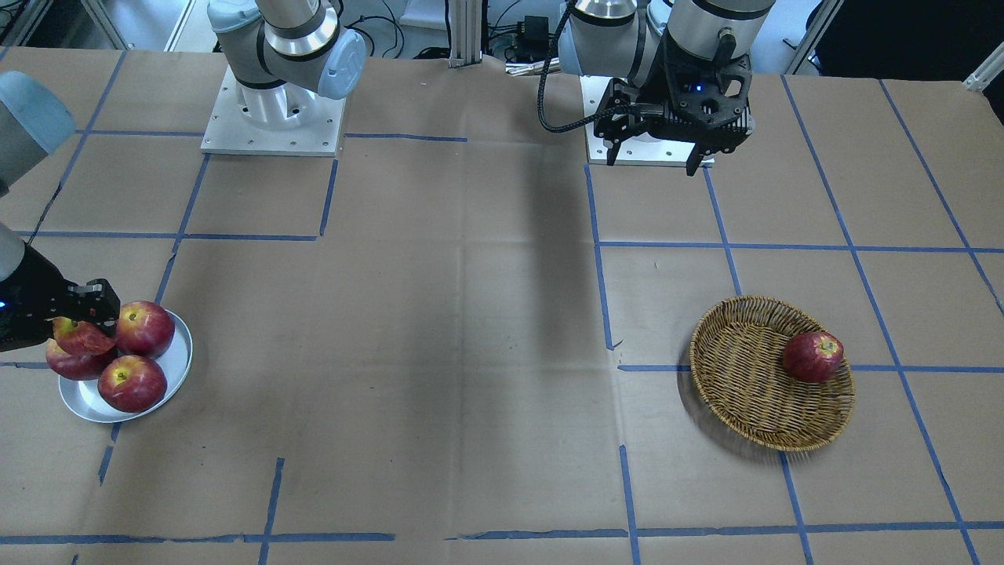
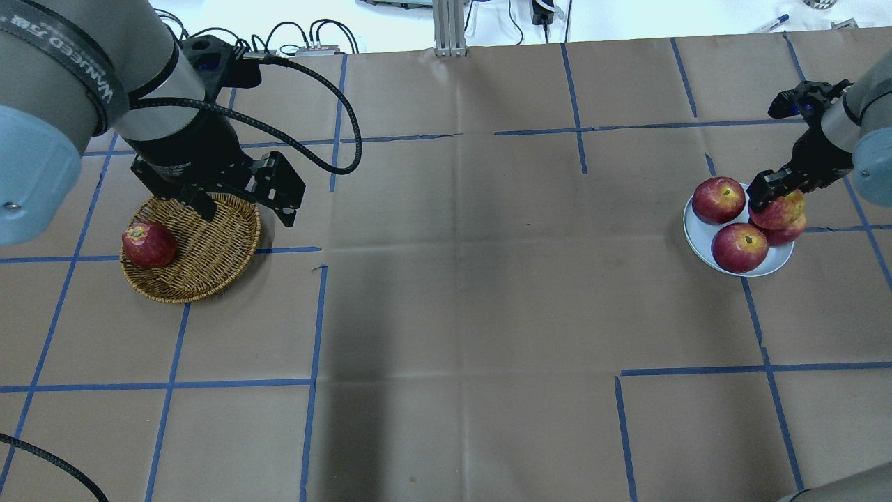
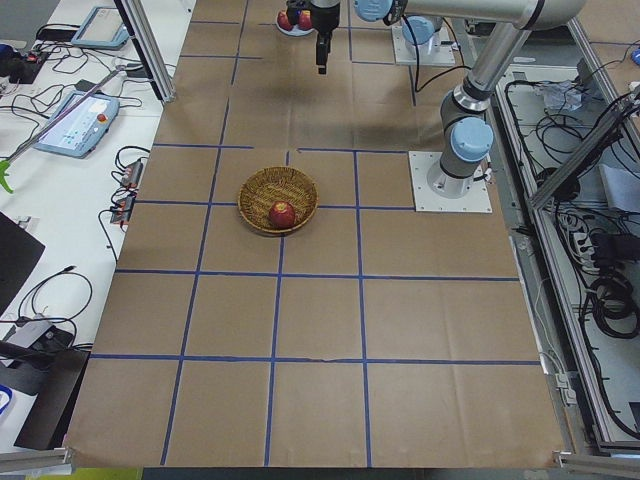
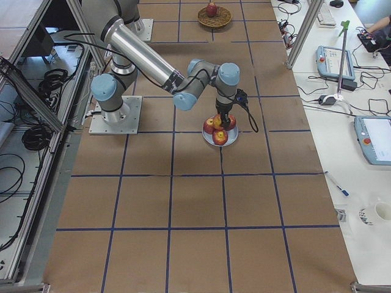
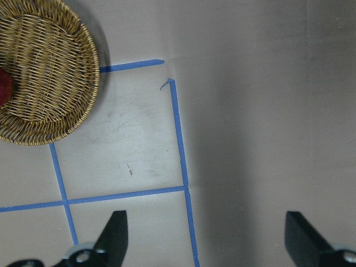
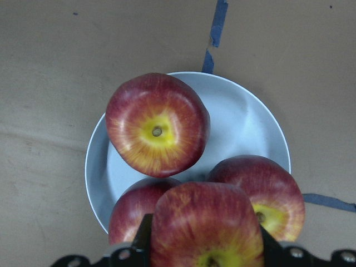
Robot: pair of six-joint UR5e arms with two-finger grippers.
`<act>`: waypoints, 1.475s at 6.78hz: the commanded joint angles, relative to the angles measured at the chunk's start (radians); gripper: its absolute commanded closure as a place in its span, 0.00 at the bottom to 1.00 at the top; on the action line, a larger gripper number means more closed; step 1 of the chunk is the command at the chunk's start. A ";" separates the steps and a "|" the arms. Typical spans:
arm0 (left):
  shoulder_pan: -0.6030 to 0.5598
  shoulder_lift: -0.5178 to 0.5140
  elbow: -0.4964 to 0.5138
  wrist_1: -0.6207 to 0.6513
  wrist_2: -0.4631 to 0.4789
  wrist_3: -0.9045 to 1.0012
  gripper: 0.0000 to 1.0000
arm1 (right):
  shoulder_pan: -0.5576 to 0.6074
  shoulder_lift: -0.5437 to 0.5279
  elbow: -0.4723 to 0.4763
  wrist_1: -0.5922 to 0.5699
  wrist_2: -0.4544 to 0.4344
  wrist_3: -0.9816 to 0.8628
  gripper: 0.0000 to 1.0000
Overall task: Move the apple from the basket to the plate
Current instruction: 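Lower the apple onto the plate beside the red apples and open the right gripper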
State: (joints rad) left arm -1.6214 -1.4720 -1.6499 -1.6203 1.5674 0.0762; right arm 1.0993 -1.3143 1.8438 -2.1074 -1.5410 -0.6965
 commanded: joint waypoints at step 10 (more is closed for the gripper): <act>-0.002 0.002 -0.005 0.000 -0.001 -0.001 0.01 | 0.107 -0.110 -0.122 0.121 0.006 0.062 0.00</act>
State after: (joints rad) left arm -1.6229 -1.4697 -1.6552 -1.6199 1.5663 0.0753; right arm 1.1520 -1.3781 1.7779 -2.0709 -1.5262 -0.6715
